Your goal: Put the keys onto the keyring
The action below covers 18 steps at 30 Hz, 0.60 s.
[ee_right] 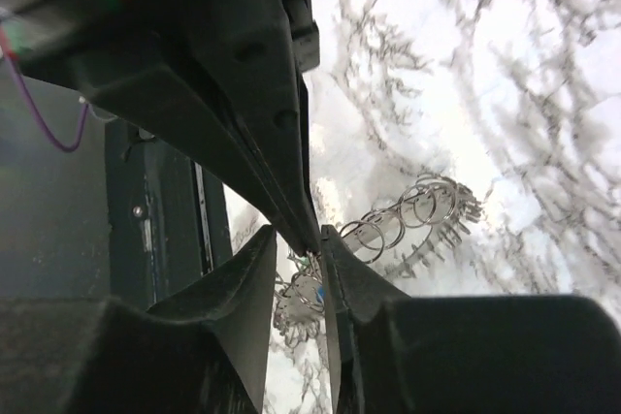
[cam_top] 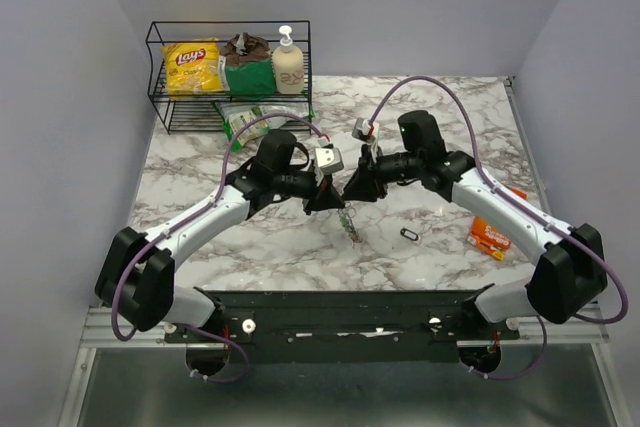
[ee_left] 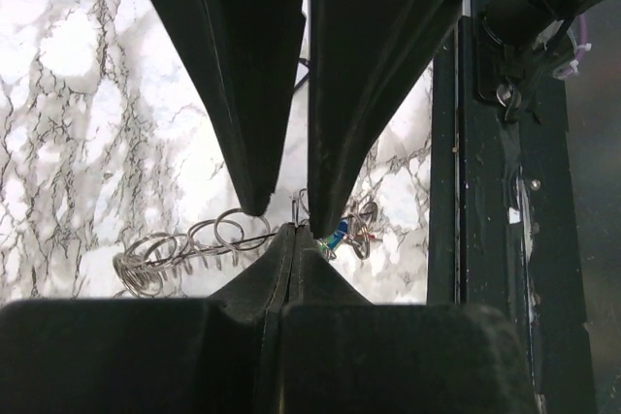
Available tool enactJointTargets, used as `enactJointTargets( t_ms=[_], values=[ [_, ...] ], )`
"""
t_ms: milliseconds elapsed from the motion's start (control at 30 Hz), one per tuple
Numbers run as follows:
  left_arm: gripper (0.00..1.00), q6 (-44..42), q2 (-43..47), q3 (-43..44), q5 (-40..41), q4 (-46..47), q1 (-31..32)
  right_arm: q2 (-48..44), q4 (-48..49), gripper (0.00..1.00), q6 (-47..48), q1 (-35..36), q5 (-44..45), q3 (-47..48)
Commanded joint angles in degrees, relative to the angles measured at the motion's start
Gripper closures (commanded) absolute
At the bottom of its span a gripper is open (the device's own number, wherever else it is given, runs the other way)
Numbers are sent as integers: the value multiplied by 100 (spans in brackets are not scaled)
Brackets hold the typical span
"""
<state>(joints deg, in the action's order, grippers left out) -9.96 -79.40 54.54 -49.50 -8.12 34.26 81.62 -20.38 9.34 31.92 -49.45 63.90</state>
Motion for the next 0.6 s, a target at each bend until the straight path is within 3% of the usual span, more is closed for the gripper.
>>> enactJointTargets(
  t_ms=[0,300,567],
  values=[
    [100,424,346,-260,124,951,37,-445,772,60,-459,33,330,-193],
    [100,1364,864,-1024,432,2674,37,-928,1686,43,-1180,-10,665,-746],
    [100,1831,1286,-1631,643,3975,37,-1192,2275,39,-1479,-116,6,-914]
  ],
)
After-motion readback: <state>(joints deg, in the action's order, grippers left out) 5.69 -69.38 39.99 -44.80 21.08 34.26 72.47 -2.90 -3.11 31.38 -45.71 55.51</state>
